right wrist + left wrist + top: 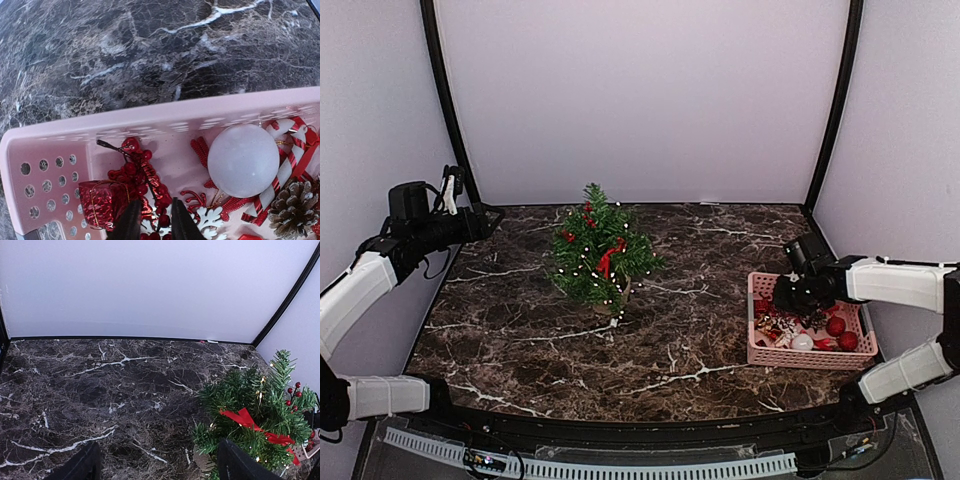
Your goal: Decorate the small christmas tree
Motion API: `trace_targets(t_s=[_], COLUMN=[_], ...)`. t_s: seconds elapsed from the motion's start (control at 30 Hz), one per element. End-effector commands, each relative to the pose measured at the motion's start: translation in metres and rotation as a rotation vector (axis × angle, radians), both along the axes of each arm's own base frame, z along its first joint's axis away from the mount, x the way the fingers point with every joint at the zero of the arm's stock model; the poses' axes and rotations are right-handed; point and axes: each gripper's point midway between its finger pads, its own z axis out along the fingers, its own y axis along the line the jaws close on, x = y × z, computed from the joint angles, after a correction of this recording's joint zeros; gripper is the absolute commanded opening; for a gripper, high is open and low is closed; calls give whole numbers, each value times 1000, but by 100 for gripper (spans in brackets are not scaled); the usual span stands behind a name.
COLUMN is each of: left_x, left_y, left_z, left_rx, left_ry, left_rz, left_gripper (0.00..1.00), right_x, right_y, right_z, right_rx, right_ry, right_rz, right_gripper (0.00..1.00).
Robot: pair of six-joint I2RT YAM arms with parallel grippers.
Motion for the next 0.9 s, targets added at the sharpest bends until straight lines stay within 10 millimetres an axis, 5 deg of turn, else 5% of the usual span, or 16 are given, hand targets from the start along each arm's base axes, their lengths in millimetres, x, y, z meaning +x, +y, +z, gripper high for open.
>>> trace_targets(t_s=[0.0,0.4,0.87], left_x=[-3,-3,-2], left_y=[0,0,-1], left_z=[-4,-3,-6], left_rx=[-3,-5,-9], left_ry=[11,9,18], left_rz=[-5,-7,-10], left_gripper=[82,82,82], right_x=[6,-32,-40], right_y=[-1,-25,-35], right_z=[4,1,-5], right_rx=[35,55,13], right_ry=[-33,-17,-1], right_rz=[-15,-78,-93], right_gripper=[31,56,39])
